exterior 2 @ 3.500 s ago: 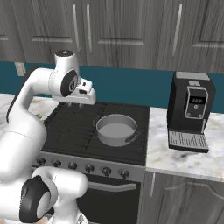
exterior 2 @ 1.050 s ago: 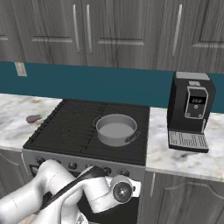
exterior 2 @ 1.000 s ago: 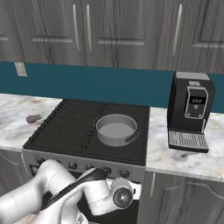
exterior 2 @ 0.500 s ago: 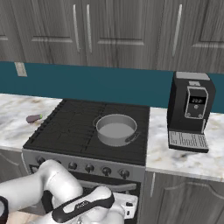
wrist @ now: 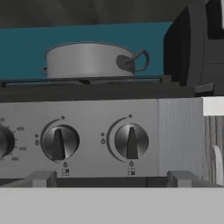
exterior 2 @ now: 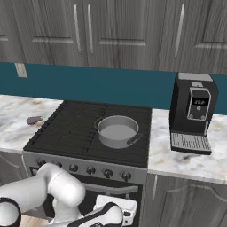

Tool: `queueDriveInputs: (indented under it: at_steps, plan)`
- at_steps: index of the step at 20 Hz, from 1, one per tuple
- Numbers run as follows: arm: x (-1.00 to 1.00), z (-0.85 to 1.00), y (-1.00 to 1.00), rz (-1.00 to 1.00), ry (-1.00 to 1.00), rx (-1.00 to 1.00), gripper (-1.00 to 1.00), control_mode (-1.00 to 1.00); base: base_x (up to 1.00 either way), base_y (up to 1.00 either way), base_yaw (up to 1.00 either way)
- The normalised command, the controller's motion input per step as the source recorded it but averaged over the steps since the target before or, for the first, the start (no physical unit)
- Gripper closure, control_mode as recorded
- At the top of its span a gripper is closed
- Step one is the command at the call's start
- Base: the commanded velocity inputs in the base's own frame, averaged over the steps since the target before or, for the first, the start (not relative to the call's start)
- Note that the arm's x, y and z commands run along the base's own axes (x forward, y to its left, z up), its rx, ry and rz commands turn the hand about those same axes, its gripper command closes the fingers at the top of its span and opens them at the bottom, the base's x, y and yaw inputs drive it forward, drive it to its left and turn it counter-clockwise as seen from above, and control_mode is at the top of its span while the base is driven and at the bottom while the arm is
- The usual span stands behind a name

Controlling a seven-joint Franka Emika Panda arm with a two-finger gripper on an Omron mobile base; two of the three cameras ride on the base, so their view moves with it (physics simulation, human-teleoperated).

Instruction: Turn on the burner for the pot on the stove. Wait thirty seconds for the pot to heat up. Then add the eggplant to the pot.

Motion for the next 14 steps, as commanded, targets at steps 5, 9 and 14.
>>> queueDriveInputs:
  at_steps: [5,9,14]
  plan:
    - [0.0,0.02,0.0,0.0,-0.01,0.0,-1.0,-1.0,0.0,0.0,0.0]
    - [0.08,0.18,0.0,0.0,-0.01,0.0,-1.0,-1.0,0.0,0.0,0.0]
    - [0.22,0.19,0.0,-0.01,0.0,0.0,-1.0,-1.0,0.0,0.0,0.0]
